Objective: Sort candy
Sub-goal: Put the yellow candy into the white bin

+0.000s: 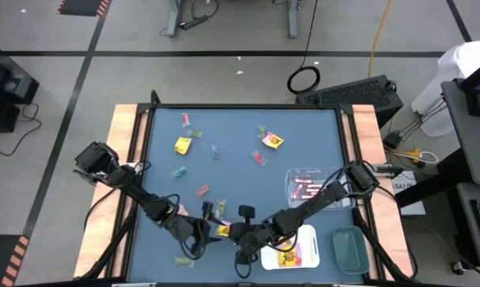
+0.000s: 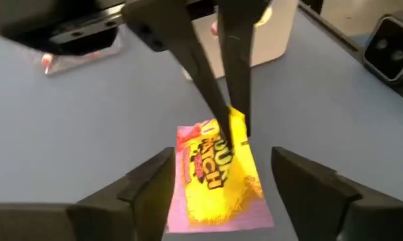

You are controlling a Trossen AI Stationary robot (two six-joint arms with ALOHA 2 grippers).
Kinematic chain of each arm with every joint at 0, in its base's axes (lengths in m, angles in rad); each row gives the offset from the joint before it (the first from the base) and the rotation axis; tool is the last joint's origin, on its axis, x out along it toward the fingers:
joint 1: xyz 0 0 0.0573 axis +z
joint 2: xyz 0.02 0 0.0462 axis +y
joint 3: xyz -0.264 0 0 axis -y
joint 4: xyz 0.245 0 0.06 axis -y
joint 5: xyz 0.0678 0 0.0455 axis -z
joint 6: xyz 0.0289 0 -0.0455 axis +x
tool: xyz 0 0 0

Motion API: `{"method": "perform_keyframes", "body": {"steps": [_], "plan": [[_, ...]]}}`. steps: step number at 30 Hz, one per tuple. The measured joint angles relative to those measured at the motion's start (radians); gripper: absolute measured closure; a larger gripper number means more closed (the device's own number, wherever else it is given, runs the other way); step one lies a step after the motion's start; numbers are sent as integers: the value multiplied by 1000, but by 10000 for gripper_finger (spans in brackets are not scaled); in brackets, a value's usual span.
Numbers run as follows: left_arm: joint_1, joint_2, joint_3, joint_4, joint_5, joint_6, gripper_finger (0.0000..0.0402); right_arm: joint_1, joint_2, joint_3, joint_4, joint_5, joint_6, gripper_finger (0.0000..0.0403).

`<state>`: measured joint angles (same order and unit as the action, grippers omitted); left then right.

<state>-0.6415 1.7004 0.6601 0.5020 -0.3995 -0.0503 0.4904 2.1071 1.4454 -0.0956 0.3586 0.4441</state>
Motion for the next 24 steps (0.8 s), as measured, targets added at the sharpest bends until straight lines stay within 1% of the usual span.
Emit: {"method": "perform_keyframes", "body": {"steps": [1, 3, 8, 9, 12, 15, 17, 21, 24], "plan": [[-2, 0, 0, 3, 0, 15, 172, 0, 0, 3, 0, 0, 2, 395], [-6, 0, 0, 3, 0, 37, 217, 0, -1, 3, 2, 0, 7, 395], [-7, 0, 0, 0, 0, 67, 369, 0, -20, 3, -1, 17, 17, 392], [-7, 0, 0, 8, -3, 80, 385, 0, -23, 3, -2, 24, 15, 389], [-7, -11, 4, 7, -11, 118, 388, 4, -34, 3, -15, 57, 16, 369], [-7, -45, 10, 6, -12, 175, 395, 16, -64, 3, -43, 97, 16, 337], [-7, -85, 11, 3, -13, 213, 397, 27, -92, 3, -80, 113, 18, 311], [-8, -194, 11, -37, -29, 340, 397, 54, -155, 3, -154, 123, 32, 265], [-3, -275, 11, -47, -35, 418, 398, 83, -198, 3, -179, 203, 37, 242]]}}
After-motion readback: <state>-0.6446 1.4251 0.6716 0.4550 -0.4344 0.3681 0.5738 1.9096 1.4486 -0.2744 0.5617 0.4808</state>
